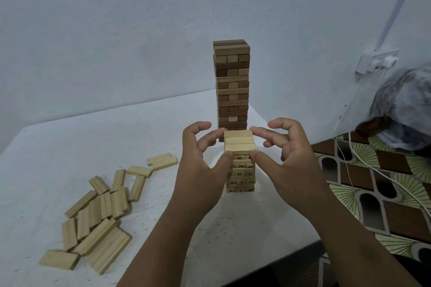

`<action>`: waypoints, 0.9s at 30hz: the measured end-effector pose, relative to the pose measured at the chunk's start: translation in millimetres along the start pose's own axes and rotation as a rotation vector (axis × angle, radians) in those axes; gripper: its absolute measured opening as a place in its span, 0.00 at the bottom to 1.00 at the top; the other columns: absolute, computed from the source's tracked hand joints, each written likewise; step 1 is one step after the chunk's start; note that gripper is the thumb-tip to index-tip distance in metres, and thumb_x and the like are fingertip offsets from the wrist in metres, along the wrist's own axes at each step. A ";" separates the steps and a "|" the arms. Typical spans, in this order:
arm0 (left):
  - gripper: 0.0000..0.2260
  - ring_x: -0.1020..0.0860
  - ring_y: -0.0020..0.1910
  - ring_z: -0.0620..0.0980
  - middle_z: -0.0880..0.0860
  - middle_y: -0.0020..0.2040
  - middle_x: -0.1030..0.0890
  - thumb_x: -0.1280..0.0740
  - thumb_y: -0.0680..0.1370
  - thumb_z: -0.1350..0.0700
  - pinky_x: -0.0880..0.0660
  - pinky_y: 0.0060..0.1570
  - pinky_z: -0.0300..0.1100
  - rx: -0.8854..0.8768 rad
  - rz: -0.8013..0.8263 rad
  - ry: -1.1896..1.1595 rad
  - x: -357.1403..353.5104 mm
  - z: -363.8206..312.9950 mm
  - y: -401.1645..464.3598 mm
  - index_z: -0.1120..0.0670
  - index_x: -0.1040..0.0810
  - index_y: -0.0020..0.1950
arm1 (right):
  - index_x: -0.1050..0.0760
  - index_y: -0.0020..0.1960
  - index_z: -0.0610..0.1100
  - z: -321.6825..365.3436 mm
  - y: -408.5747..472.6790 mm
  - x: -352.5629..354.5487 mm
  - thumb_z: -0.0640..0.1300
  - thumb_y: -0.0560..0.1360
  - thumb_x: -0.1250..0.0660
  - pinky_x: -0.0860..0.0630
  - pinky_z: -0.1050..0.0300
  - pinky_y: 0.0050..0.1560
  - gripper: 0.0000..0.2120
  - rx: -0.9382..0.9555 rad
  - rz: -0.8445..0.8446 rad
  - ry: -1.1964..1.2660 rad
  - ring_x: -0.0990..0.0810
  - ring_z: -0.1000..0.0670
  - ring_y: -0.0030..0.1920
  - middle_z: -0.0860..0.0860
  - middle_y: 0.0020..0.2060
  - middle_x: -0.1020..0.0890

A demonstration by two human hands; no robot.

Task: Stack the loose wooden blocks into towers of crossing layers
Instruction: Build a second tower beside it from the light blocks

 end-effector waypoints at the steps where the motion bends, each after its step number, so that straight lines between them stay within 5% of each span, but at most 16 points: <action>1: 0.25 0.29 0.60 0.40 0.33 0.61 0.28 0.30 0.78 0.54 0.39 0.46 0.23 0.003 0.002 -0.001 0.1 0.4 -0.2 0.38 0.41 0.64 | 0.35 0.62 0.54 -0.8 0.0 0.0 0.43 0.72 0.25 0.31 0.67 0.52 0.26 -0.001 -0.003 -0.005 0.26 0.63 0.55 0.67 0.56 0.20; 8: 0.25 0.29 0.60 0.38 0.32 0.59 0.28 0.30 0.78 0.52 0.38 0.40 0.20 0.010 0.016 0.014 -0.7 1.1 -0.3 0.37 0.42 0.65 | 0.36 0.62 0.55 -2.5 -0.6 -0.7 0.44 0.71 0.24 0.32 0.79 0.46 0.26 0.000 -0.012 -0.036 0.26 0.66 0.55 0.64 0.59 0.21; 15: 0.25 0.30 0.61 0.40 0.34 0.62 0.28 0.29 0.77 0.52 0.40 0.47 0.23 0.019 0.012 0.022 -1.0 0.0 -0.5 0.38 0.41 0.65 | 0.36 0.62 0.56 -1.6 -0.5 -0.5 0.45 0.71 0.24 0.32 0.79 0.46 0.26 0.011 -0.008 -0.043 0.26 0.65 0.56 0.64 0.59 0.22; 21: 0.26 0.32 0.66 0.41 0.37 0.68 0.28 0.29 0.77 0.54 0.37 0.59 0.40 0.022 0.012 0.004 1.5 -0.2 -2.4 0.39 0.40 0.67 | 0.34 0.62 0.56 -0.5 -1.9 2.2 0.45 0.70 0.24 0.31 0.70 0.49 0.27 0.030 -0.003 -0.010 0.25 0.63 0.57 0.65 0.62 0.24; 27: 0.22 0.28 0.61 0.39 0.35 0.62 0.26 0.29 0.76 0.59 0.37 0.52 0.26 -0.077 -0.112 0.082 23.8 -11.7 -15.7 0.41 0.34 0.62 | 0.29 0.60 0.57 26.9 -12.8 -0.7 0.48 0.71 0.26 0.31 0.74 0.48 0.21 0.171 -0.097 -0.107 0.26 0.59 0.57 0.64 0.55 0.25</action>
Point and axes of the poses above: each hand's wrist, its own y-axis towards the middle knuckle, its own x-axis out of the back of the hand, z = x × y, the point moved 4 cm from there along y, towards the middle knuckle
